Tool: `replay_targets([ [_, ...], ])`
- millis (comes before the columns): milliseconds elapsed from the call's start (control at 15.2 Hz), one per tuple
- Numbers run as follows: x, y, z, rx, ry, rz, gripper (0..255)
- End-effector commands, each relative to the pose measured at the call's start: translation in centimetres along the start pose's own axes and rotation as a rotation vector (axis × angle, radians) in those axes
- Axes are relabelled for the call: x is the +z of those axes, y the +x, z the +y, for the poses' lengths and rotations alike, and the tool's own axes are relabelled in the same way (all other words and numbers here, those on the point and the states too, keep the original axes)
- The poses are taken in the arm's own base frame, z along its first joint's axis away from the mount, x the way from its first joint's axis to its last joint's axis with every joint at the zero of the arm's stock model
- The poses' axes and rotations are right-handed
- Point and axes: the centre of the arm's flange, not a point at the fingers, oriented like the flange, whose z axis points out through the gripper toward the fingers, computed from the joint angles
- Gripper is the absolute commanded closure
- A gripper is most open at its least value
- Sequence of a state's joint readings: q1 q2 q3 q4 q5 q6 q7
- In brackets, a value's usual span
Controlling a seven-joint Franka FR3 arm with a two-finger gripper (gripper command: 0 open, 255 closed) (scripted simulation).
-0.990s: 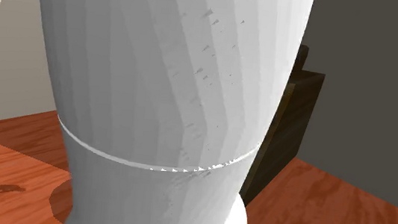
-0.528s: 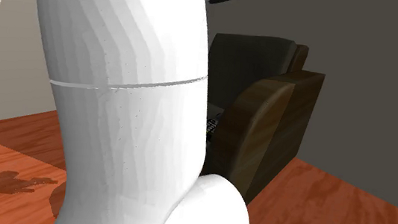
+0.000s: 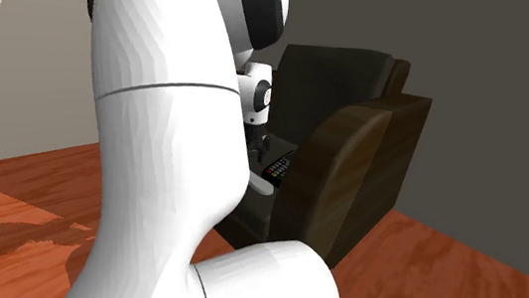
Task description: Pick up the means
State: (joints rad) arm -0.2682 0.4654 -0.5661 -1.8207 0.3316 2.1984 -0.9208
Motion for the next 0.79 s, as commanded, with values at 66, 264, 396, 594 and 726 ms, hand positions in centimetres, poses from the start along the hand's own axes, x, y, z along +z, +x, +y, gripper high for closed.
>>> replay_targets([
  [66,2.1,0.7,1.5,0.0,0.003,-0.007,0],
  [264,3.7,0.7,1.5,0.0,0.003,-0.007,0],
  [396,4.8,0.7,1.5,0.0,0.003,-0.007,0],
  [594,5.6,0.6,1.5,0.0,0.003,-0.007,0],
  [726,5.6,0.6,1.6,0.0,0.003,-0.007,255],
])
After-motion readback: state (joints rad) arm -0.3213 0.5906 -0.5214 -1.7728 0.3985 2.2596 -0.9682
